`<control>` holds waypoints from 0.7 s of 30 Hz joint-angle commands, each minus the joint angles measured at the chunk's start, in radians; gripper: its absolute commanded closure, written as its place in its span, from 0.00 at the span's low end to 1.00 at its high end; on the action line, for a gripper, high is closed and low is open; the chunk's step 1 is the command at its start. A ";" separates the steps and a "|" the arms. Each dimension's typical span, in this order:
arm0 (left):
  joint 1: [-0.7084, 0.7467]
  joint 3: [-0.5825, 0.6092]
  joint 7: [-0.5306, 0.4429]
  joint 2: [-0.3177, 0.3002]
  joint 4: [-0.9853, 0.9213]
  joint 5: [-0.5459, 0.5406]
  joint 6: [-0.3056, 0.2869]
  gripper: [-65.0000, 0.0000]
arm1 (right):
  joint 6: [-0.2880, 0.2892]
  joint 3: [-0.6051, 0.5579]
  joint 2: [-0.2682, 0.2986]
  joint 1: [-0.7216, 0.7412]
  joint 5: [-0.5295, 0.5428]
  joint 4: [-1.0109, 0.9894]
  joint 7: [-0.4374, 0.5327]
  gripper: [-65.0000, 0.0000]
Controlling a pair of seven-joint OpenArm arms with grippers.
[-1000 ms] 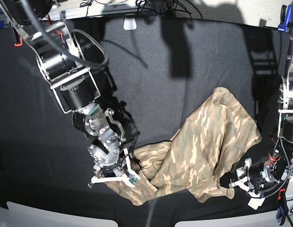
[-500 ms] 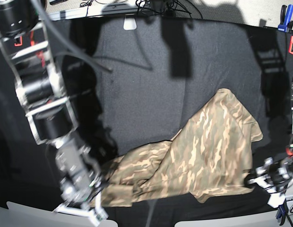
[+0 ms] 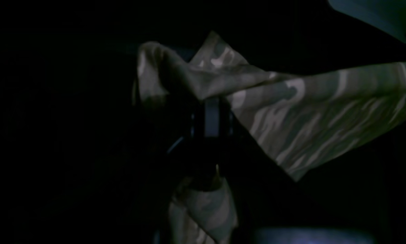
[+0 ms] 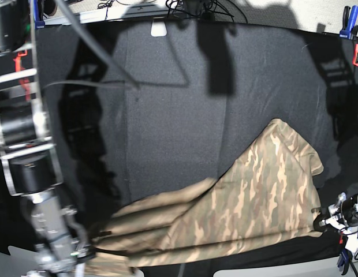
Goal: Layout the t-shirt on the table in an organized manner, then fold the t-shirt properly
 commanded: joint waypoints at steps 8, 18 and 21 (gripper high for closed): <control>-0.043 -0.005 -0.060 -0.019 0.016 -0.016 0.003 1.00 | -0.007 0.006 0.048 0.095 0.017 0.017 0.005 1.00; -0.043 -0.005 -0.099 -0.006 0.016 -0.016 0.003 1.00 | 0.044 0.006 -0.003 0.108 0.016 0.017 0.006 1.00; -0.043 -0.005 -0.162 -0.006 0.016 -0.016 0.003 1.00 | -0.037 0.006 -0.009 0.115 0.015 0.017 0.008 1.00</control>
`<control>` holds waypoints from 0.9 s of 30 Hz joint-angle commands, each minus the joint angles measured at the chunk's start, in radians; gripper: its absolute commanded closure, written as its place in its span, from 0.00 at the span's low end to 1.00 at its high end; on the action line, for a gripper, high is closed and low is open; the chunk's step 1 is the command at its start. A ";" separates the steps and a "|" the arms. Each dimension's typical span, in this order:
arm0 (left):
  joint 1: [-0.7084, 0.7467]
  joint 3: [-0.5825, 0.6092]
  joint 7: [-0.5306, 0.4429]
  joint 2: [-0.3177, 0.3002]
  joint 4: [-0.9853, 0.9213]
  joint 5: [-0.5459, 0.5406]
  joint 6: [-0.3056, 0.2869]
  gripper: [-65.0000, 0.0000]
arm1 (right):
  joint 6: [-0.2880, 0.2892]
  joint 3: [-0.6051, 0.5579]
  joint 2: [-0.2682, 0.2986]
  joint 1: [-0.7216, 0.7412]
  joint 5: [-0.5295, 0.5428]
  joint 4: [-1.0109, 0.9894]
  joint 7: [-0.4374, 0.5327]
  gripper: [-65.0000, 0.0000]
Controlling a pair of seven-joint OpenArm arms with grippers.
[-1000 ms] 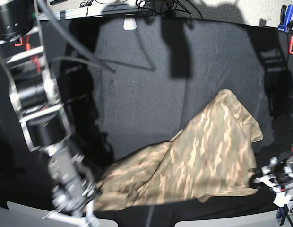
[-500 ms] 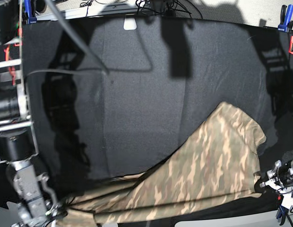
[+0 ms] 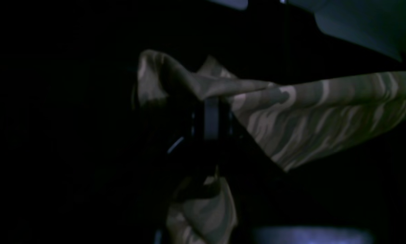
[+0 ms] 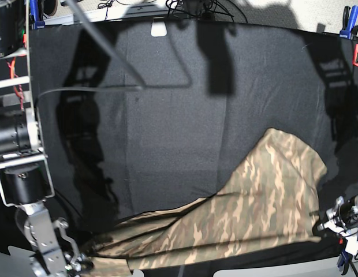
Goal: Layout the t-shirt on the table in an organized manner, then fold the t-shirt properly
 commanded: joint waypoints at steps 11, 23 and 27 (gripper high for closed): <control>-0.043 -0.005 -0.053 -0.017 0.016 -0.024 0.000 0.58 | -0.065 0.006 0.014 0.066 -0.037 0.016 0.014 0.74; -0.041 -0.005 0.270 0.027 0.017 -0.309 -0.069 0.60 | 0.094 0.006 -0.039 0.053 0.355 0.016 -0.018 0.74; -0.040 -0.005 0.322 0.050 0.017 -0.321 -0.069 0.60 | 0.266 0.006 -0.035 0.052 0.576 0.016 -0.011 0.74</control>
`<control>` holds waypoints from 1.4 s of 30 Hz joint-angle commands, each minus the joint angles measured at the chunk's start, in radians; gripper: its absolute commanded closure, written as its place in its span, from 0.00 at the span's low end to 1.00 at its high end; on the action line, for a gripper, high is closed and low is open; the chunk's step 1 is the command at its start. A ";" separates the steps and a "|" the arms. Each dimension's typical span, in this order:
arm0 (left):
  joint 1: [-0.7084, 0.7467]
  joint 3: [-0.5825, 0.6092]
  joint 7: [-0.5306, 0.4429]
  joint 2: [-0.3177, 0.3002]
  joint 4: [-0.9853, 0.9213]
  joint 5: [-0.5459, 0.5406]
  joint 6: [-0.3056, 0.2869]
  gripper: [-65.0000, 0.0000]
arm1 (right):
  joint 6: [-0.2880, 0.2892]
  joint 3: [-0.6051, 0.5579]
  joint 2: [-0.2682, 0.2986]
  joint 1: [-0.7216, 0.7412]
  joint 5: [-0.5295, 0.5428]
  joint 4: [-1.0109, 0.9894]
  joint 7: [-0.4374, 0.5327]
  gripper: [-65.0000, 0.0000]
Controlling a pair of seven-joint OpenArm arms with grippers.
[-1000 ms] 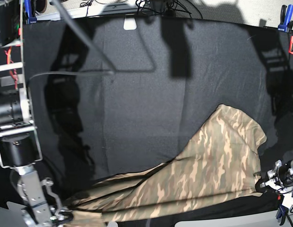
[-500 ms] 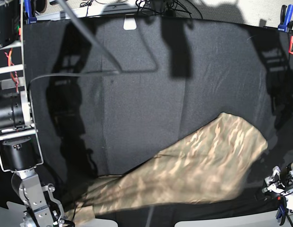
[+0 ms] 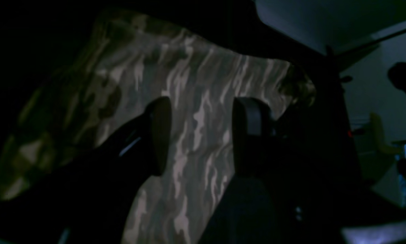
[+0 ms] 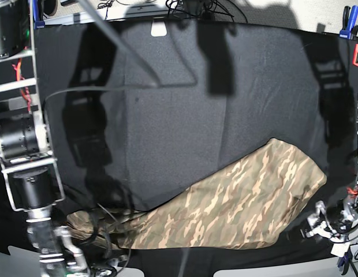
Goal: Layout the t-shirt on the table in an organized manner, then fold the t-shirt properly
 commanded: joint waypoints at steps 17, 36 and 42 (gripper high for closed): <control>0.262 -0.005 0.092 0.105 0.346 -0.018 -0.012 0.65 | 0.140 0.006 0.048 -0.113 -0.030 0.051 0.003 0.74; 0.605 -0.003 -0.402 0.117 0.888 0.843 -0.002 0.66 | -0.275 0.006 0.129 -0.657 -0.494 0.502 -0.056 0.74; 0.640 -0.003 -0.410 0.153 0.888 0.957 0.008 0.66 | -0.390 0.006 0.129 -0.747 -0.619 0.510 -0.060 0.74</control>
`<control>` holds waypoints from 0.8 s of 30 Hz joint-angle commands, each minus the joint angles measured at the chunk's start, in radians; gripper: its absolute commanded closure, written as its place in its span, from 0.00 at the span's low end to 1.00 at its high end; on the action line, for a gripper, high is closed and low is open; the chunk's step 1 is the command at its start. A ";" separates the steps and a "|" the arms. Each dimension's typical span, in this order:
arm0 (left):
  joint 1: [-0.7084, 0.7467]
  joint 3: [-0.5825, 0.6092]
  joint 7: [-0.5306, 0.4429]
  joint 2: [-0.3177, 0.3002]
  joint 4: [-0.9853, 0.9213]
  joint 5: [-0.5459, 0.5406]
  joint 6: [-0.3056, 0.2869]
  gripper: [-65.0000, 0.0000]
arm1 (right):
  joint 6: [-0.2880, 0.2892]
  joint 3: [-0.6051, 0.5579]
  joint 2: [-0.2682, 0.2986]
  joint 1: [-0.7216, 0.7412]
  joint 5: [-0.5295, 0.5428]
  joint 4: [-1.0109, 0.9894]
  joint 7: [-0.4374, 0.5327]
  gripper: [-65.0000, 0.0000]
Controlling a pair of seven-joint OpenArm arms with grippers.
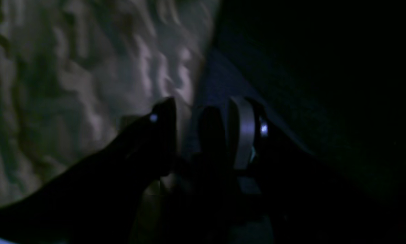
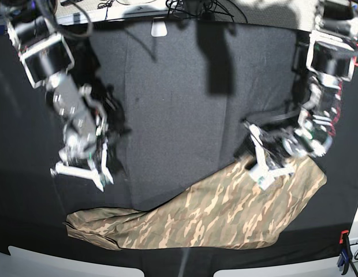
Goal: Layout the t-shirt on the table in an organized manner, then fold the t-shirt properly
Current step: 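Release the shirt and raise both grippers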
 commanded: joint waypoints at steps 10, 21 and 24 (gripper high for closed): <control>-0.029 0.168 -0.150 0.036 0.019 0.454 0.303 0.66 | -0.054 0.006 0.008 -0.014 -0.021 0.073 0.006 0.74; -0.035 0.312 -0.133 0.036 0.019 0.608 0.512 0.66 | -0.053 0.006 -0.003 -0.014 -0.019 0.224 -0.034 0.74; -0.035 0.312 -0.127 0.036 0.002 0.609 0.512 0.66 | -0.053 0.006 -0.023 -0.014 -0.018 0.227 -0.032 0.74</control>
